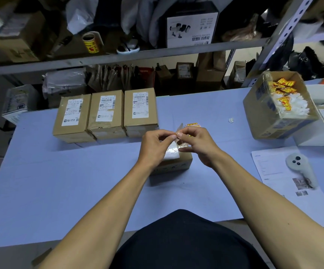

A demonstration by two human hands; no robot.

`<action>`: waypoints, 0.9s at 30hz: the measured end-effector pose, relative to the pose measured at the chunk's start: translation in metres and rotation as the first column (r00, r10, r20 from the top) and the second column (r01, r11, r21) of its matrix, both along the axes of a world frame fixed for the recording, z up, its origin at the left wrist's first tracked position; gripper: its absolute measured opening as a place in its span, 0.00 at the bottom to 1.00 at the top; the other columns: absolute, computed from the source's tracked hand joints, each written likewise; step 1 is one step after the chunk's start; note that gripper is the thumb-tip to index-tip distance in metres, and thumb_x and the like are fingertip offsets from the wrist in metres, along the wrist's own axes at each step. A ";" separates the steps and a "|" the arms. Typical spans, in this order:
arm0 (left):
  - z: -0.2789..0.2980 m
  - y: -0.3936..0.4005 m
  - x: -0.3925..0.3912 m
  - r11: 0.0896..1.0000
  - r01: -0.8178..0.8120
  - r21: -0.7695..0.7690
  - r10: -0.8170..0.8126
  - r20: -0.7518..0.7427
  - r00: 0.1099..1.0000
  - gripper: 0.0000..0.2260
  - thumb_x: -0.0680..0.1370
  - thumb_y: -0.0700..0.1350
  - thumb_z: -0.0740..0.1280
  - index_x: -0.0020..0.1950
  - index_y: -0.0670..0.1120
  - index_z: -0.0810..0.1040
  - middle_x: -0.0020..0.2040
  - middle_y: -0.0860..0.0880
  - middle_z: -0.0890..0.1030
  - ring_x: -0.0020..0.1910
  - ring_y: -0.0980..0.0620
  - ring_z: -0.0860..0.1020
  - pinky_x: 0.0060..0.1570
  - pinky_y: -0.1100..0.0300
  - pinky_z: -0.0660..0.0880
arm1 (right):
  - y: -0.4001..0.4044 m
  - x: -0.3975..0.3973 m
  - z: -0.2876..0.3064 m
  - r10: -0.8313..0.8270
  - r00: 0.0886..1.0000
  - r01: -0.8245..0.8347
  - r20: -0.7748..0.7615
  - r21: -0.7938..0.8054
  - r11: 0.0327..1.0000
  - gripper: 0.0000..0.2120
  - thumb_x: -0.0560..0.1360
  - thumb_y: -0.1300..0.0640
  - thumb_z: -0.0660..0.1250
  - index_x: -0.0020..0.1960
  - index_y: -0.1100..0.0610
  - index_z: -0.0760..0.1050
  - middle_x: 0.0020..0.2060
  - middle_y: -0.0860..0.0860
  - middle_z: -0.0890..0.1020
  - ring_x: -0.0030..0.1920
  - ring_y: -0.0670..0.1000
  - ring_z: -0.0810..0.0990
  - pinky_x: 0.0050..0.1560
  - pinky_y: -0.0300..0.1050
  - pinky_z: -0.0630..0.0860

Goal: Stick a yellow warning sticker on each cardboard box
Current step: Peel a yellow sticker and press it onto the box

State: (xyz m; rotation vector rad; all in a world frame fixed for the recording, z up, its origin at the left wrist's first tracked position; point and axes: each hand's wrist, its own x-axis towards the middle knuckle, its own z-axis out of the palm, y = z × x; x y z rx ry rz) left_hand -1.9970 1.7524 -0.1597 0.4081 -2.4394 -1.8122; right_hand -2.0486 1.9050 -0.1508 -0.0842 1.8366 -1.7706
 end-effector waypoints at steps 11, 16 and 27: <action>-0.002 0.001 0.004 0.995 -0.059 0.074 0.057 0.036 0.998 0.06 0.77 0.44 0.69 0.46 0.44 0.85 0.41 0.48 0.86 0.45 0.49 0.83 0.54 0.45 0.79 | -0.010 0.004 0.000 -0.001 0.972 0.037 -0.234 0.149 0.988 0.08 0.78 0.62 0.67 0.43 0.54 0.82 0.34 0.40 0.81 0.37 0.48 0.81 0.41 0.44 0.81; -0.005 0.002 0.004 0.999 -0.033 0.028 0.031 0.053 0.998 0.07 0.76 0.48 0.68 0.46 0.47 0.85 0.42 0.51 0.86 0.46 0.51 0.83 0.53 0.46 0.79 | -0.006 0.005 0.000 -0.010 0.978 0.041 -0.209 0.144 0.989 0.06 0.78 0.62 0.67 0.46 0.57 0.83 0.37 0.47 0.81 0.37 0.48 0.80 0.42 0.44 0.81; 0.000 0.010 0.005 0.960 0.047 -0.278 -0.063 -0.048 0.997 0.06 0.77 0.42 0.69 0.49 0.45 0.86 0.45 0.50 0.85 0.44 0.57 0.81 0.45 0.72 0.74 | 0.006 0.006 -0.002 -0.048 0.999 0.049 -0.011 0.045 0.998 0.06 0.77 0.64 0.68 0.44 0.65 0.82 0.37 0.54 0.81 0.36 0.48 0.78 0.44 0.48 0.82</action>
